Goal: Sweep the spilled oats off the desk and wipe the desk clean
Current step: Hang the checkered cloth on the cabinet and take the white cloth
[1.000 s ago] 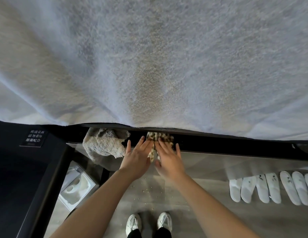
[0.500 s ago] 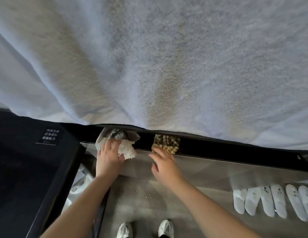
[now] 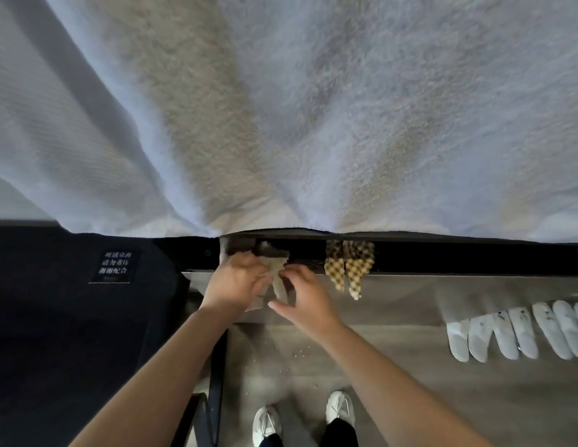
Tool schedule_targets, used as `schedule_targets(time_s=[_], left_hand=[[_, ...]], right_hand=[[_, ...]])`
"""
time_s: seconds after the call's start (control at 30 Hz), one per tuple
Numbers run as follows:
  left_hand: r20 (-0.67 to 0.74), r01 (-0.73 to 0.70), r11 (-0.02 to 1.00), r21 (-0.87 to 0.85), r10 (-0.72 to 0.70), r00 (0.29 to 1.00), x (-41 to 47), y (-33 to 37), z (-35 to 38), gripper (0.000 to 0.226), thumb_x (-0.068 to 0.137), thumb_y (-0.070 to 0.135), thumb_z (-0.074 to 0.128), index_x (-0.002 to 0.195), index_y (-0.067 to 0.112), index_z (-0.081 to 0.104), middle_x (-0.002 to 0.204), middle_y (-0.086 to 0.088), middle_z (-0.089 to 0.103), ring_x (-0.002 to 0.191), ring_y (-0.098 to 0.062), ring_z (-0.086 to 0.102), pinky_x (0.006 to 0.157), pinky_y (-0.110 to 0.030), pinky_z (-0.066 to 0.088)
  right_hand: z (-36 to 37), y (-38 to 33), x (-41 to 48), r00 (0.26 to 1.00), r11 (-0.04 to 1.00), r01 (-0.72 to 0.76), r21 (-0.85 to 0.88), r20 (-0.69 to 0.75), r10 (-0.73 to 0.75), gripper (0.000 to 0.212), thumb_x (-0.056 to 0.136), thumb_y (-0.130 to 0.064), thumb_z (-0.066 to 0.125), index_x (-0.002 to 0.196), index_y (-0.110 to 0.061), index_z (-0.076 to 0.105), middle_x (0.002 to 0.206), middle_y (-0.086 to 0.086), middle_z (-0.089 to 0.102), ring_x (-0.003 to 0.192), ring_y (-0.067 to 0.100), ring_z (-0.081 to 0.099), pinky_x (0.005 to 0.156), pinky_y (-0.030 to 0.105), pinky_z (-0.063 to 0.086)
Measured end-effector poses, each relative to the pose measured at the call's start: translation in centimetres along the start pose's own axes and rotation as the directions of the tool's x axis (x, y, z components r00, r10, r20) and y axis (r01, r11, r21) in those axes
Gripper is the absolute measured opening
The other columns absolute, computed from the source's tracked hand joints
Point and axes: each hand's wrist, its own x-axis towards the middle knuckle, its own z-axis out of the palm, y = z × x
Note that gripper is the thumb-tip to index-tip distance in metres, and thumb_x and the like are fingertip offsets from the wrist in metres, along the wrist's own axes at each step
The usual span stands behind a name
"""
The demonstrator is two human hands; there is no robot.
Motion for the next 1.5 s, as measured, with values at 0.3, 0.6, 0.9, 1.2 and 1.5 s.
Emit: schedule_targets(time_s=[0.3,0.6,0.9,1.2,1.5], left_hand=[[0.088,-0.115,0.983,-0.141,0.128,0.988,-2.9,3.0,-4.7,0.010,0.088,0.025,0.065,0.086,0.015,0.065,0.079,0.006,0.051,0.070,-0.012,0.053,0.062,-0.026,0.043],[-0.171,-0.041,0.990,-0.138,0.017,0.985,-8.4,5.9,-7.7,0.011,0.080,0.017,0.067,0.090,0.020,0.067,0.087,0.009,0.058,0.075,-0.010,0.057,0.061,-0.017,0.041],[-0.054,0.270,0.935,-0.229,-0.289,0.956,-16.8,8.7,-6.9,0.010,0.083,0.017,0.073,0.080,0.026,0.068,0.081,0.009,0.064,0.080,-0.011,0.061,0.073,-0.032,0.050],[0.008,0.510,0.466,-0.723,-0.732,0.682,-24.8,9.6,-10.2,0.019,0.086,0.032,0.070,0.083,0.013,0.068,0.074,-0.002,0.068,0.068,-0.015,0.063,0.060,-0.025,0.047],[0.092,0.259,0.130,-0.957,-0.712,0.696,-30.8,1.2,-17.3,0.017,0.097,0.006,0.049,0.100,0.007,0.066,0.093,-0.004,0.069,0.086,-0.012,0.065,0.069,-0.019,0.056]], right_hand=[[-6.5,-2.6,-4.7,0.992,0.991,0.097,0.091,-0.085,-0.089,0.028,0.093,-0.002,0.052,0.114,-0.011,0.068,0.104,-0.005,0.066,0.098,0.009,0.059,0.088,0.021,0.046],[-11.9,-1.8,-11.6,0.974,0.988,0.042,0.147,-0.226,-0.008,0.035,0.094,-0.005,0.053,0.119,-0.024,0.068,0.110,-0.023,0.059,0.097,-0.018,0.050,0.088,0.000,0.033],[-11.2,1.4,-19.7,0.975,0.978,-0.103,0.182,-0.176,0.135,0.029,0.096,-0.006,0.052,0.120,-0.010,0.068,0.113,-0.001,0.067,0.105,0.008,0.058,0.081,0.005,0.037],[-9.0,-1.8,-23.0,0.976,0.893,-0.109,0.437,-0.124,0.179,0.018,0.093,-0.015,0.060,0.090,-0.029,0.071,0.083,-0.014,0.068,0.073,-0.009,0.058,0.068,0.015,0.041],[-3.6,-11.6,-20.0,0.992,0.821,-0.115,0.559,0.027,0.120,0.031,0.095,-0.050,0.051,0.093,-0.024,0.069,0.081,0.003,0.050,0.076,0.018,0.047,0.076,0.032,0.038]])
